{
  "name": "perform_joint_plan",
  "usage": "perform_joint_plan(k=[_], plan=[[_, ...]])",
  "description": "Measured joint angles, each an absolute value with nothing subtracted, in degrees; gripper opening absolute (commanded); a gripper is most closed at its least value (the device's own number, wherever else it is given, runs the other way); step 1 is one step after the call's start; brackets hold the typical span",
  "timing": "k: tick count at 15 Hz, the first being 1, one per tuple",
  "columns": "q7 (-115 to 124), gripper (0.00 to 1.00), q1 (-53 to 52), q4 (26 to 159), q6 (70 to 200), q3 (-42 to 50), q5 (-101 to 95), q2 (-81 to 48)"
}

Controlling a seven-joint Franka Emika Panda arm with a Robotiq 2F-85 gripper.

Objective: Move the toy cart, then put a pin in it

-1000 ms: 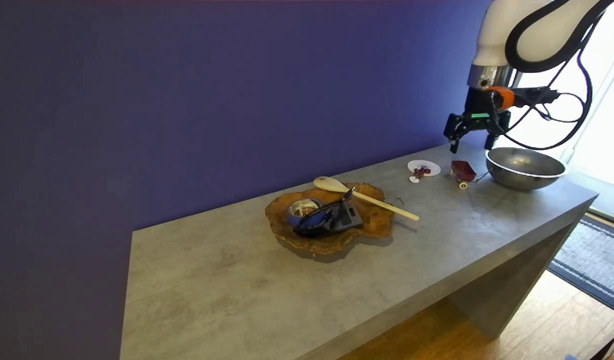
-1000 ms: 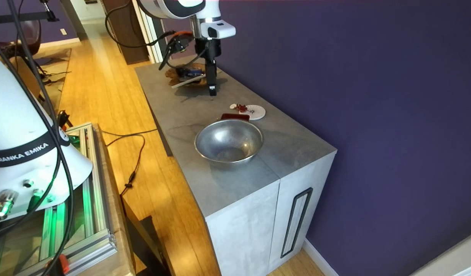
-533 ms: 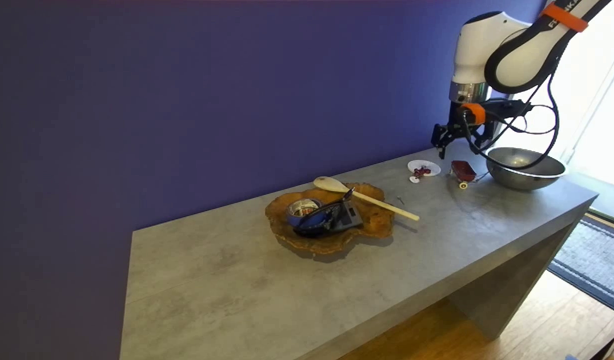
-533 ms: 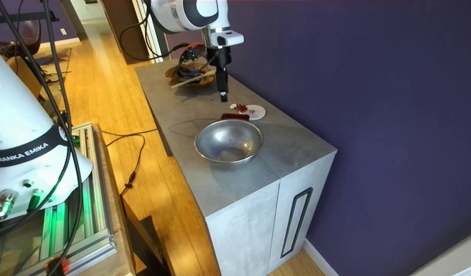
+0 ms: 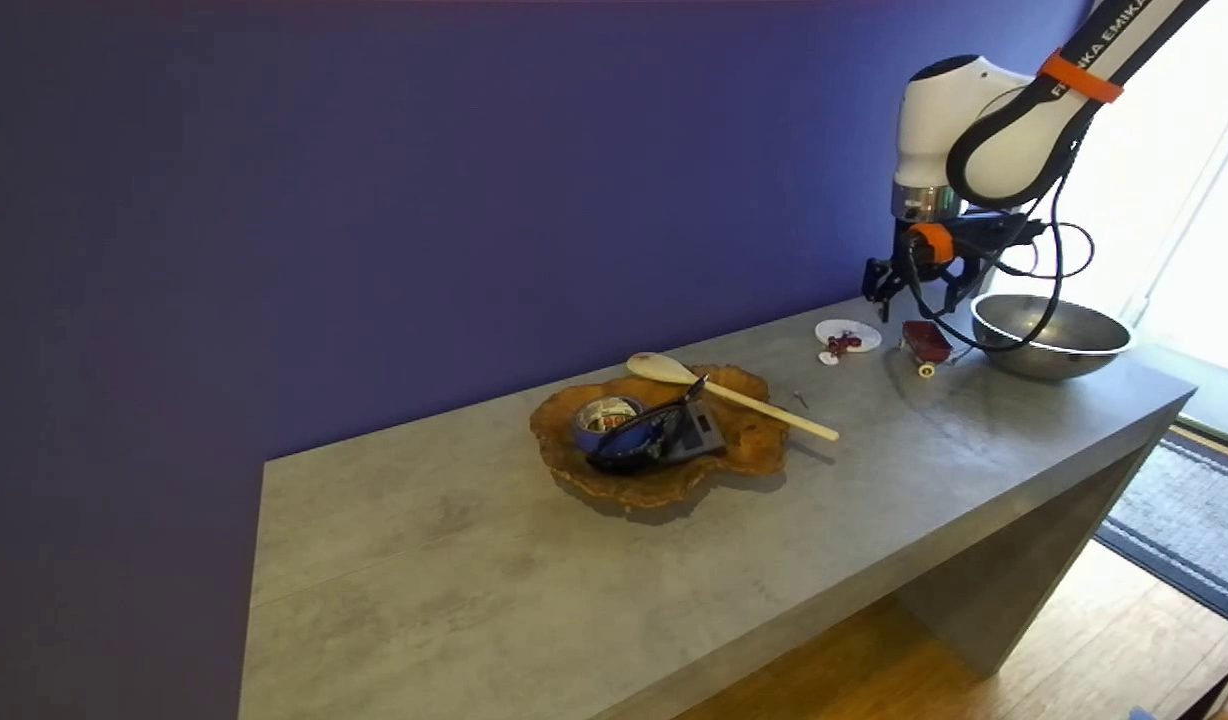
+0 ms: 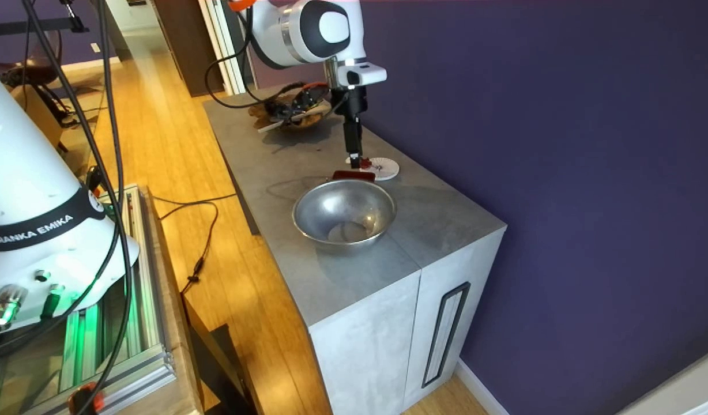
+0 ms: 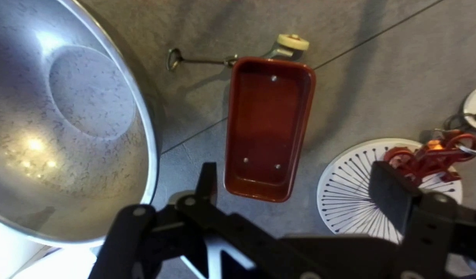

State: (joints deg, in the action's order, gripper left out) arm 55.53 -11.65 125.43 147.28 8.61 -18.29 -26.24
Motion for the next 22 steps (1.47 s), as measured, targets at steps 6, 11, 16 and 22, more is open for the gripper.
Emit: perform_joint_plan(k=[6, 11, 16, 22], plan=[[53.14, 1.00, -11.08, 125.10, 147.34, 8.62, -16.70, -27.78], [49.10, 0.93, -9.62, 125.11, 148.29, 7.89, -12.47, -28.72], [45.71, 0.60, -8.94, 125.10, 148.42, 7.77, -9.03, -29.64], [43.04, 0.30, -8.39, 125.10, 148.47, 7.77, -6.77, -29.65]])
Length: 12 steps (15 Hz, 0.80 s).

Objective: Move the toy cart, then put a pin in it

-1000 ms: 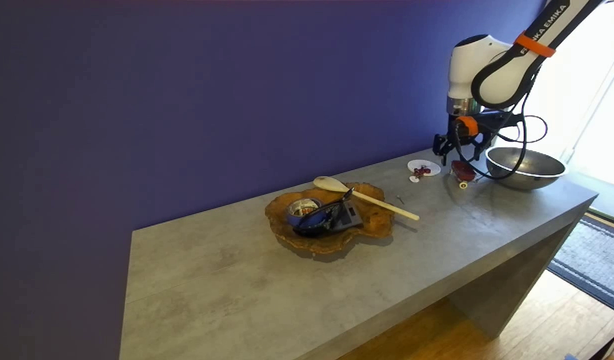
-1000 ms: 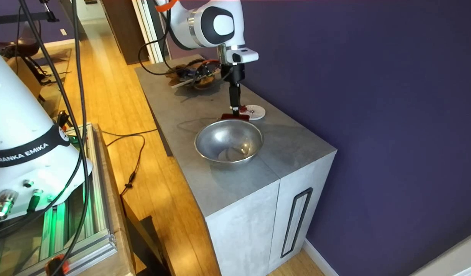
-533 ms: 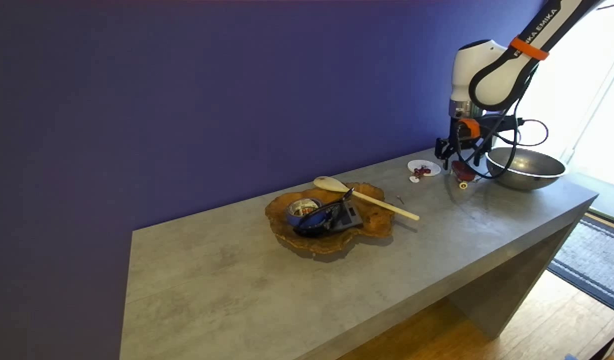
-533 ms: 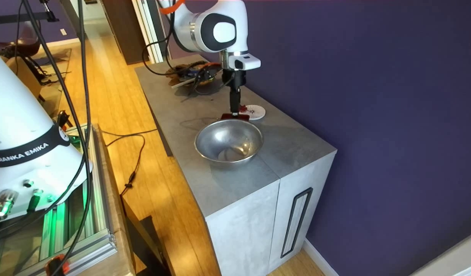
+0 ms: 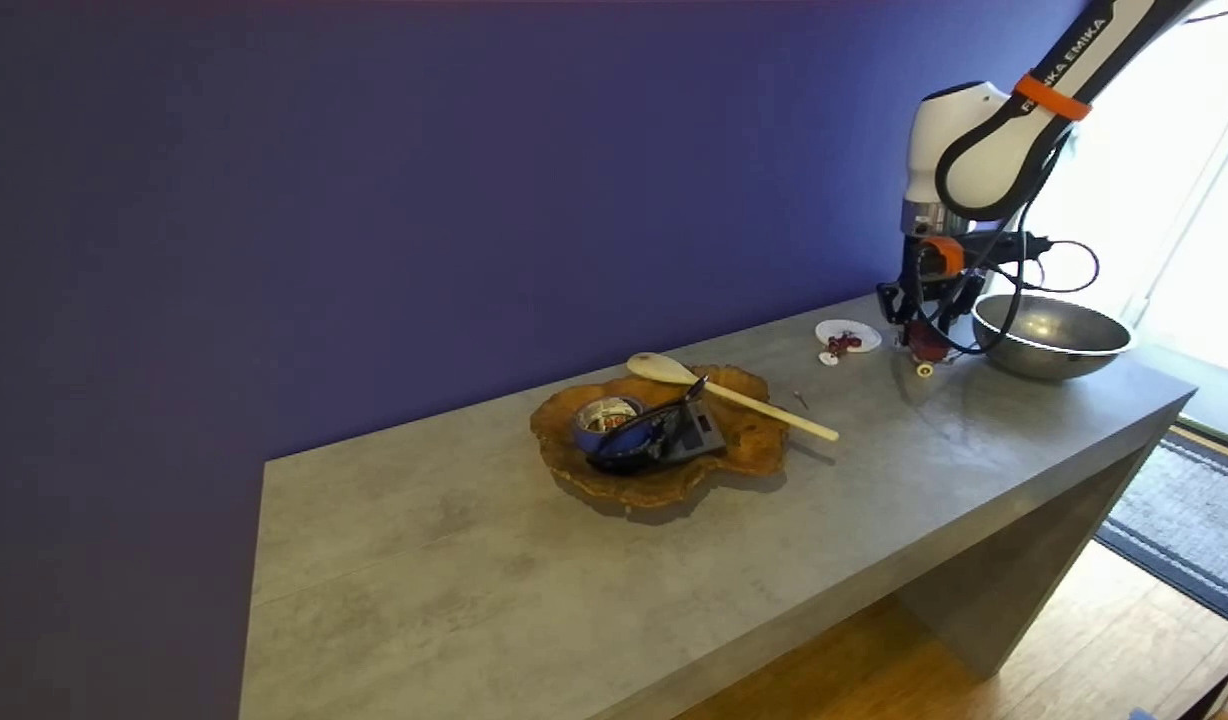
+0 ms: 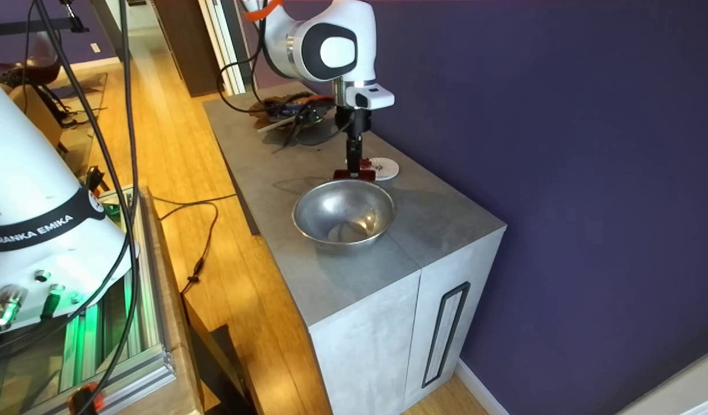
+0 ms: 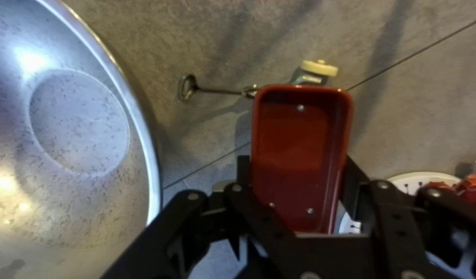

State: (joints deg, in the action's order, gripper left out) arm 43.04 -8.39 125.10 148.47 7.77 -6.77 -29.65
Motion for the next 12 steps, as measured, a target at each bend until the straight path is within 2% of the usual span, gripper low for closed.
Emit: perform_joint_plan(k=[4, 12], plan=[[40.05, 0.30, -8.50, 126.23, 148.82, 7.76, -6.76, -27.87], [30.03, 0.30, -12.25, 135.14, 146.11, 5.87, -14.01, -15.99]])
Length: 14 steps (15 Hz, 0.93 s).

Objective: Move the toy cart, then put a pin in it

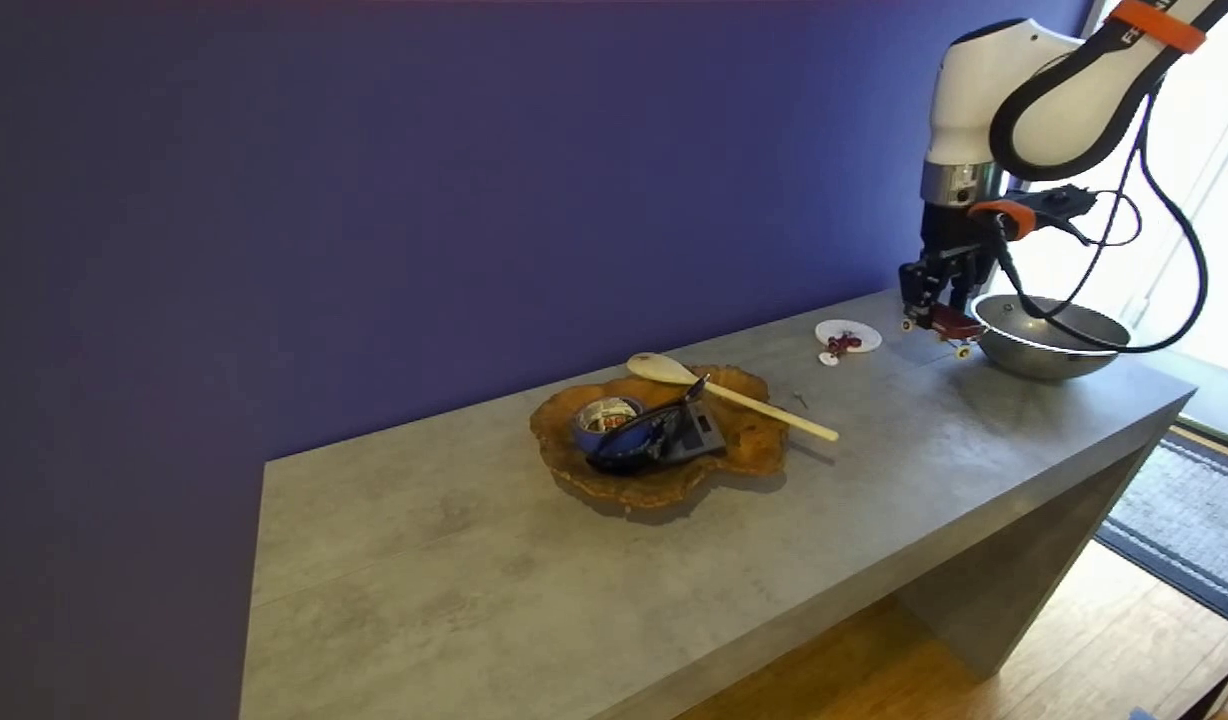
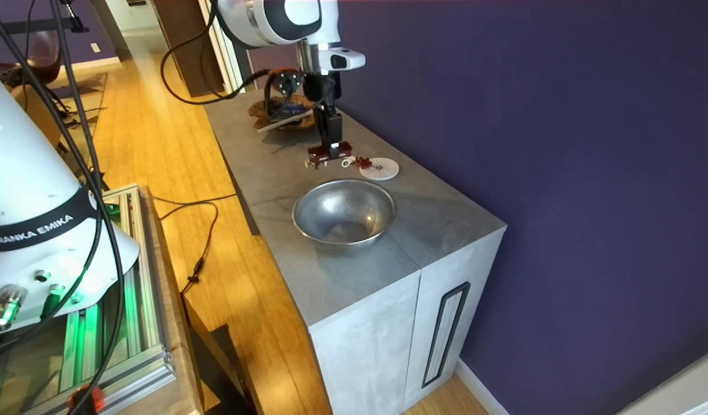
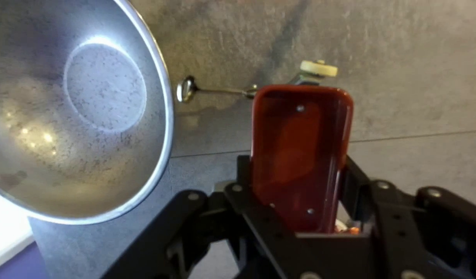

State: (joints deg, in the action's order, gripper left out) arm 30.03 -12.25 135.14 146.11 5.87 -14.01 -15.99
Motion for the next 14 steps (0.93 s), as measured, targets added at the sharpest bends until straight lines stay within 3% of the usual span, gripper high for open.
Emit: perform_joint_plan(k=[1, 2, 5, 6, 14], plan=[[29.37, 0.30, -12.82, 135.69, 144.78, 5.19, -15.36, -15.04], [28.81, 0.55, -13.36, 136.10, 143.18, 4.38, -16.80, -14.19], [28.08, 0.55, -14.49, 136.49, 140.20, 2.39, -19.21, -12.67], [27.84, 0.30, -14.54, 136.49, 140.02, 2.27, -19.29, -12.54], [21.40, 0.30, -14.51, 136.43, 141.02, -0.94, -26.26, -14.44]])
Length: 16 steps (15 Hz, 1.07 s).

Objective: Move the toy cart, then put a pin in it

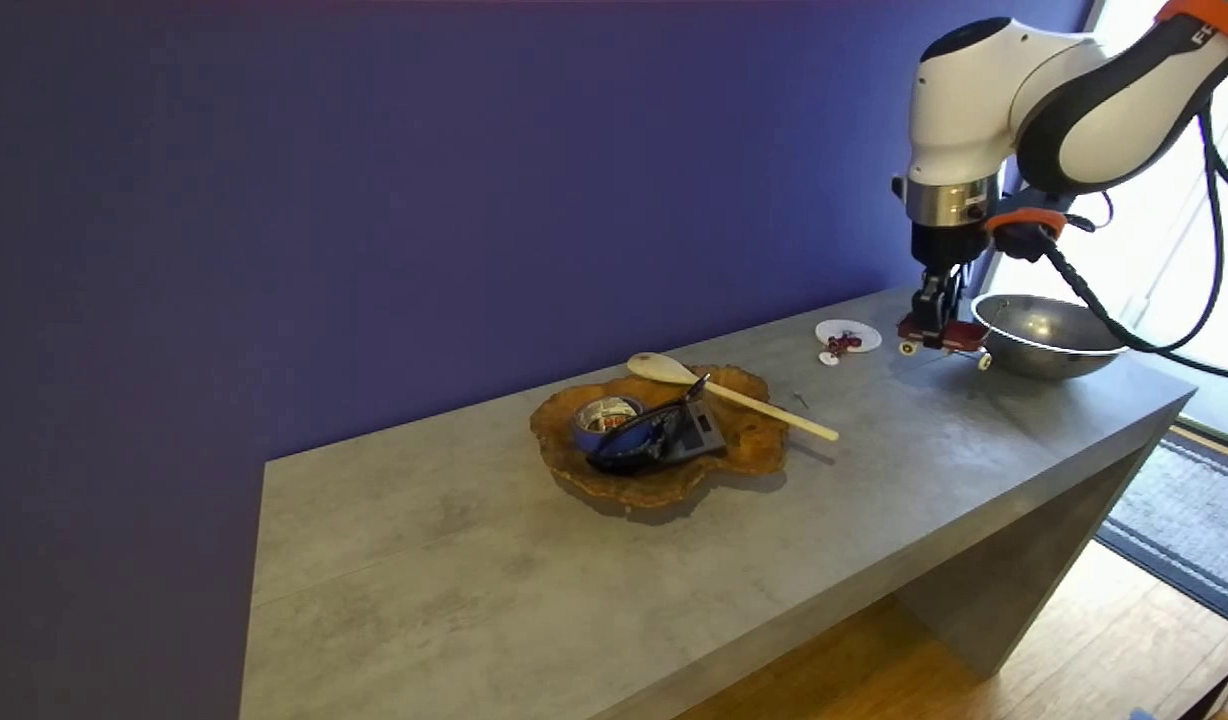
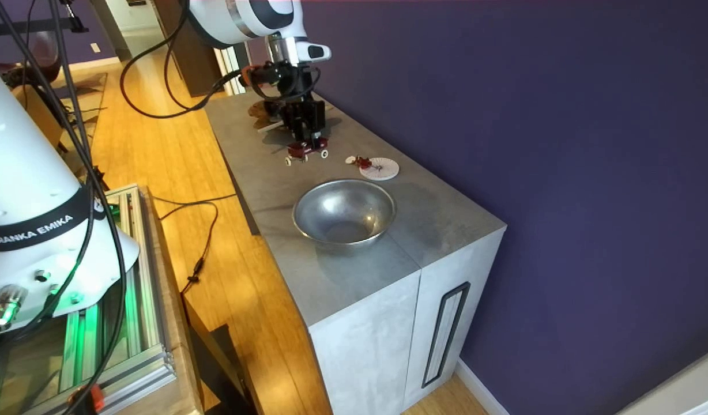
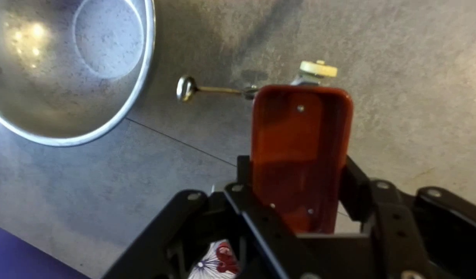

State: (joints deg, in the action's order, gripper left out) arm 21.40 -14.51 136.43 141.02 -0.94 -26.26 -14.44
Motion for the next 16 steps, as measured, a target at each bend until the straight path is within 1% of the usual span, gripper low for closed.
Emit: perform_joint_plan(k=[6, 12, 13, 14, 15, 16], plan=[[8.22, 0.30, -14.46, 137.96, 146.82, -2.77, -28.37, -17.93], [0.30, 0.30, -14.37, 138.82, 155.18, -1.96, -34.31, -21.81], [-0.44, 0.80, -14.33, 138.93, 156.00, -1.75, -34.69, -22.22], [-1.06, 0.81, -14.29, 138.99, 156.73, -1.58, -34.85, -22.44], [-1.43, 0.85, -14.23, 139.01, 157.03, -1.47, -34.85, -22.45], [-1.70, 0.94, -14.14, 139.06, 157.26, -1.45, -34.85, -22.49]])
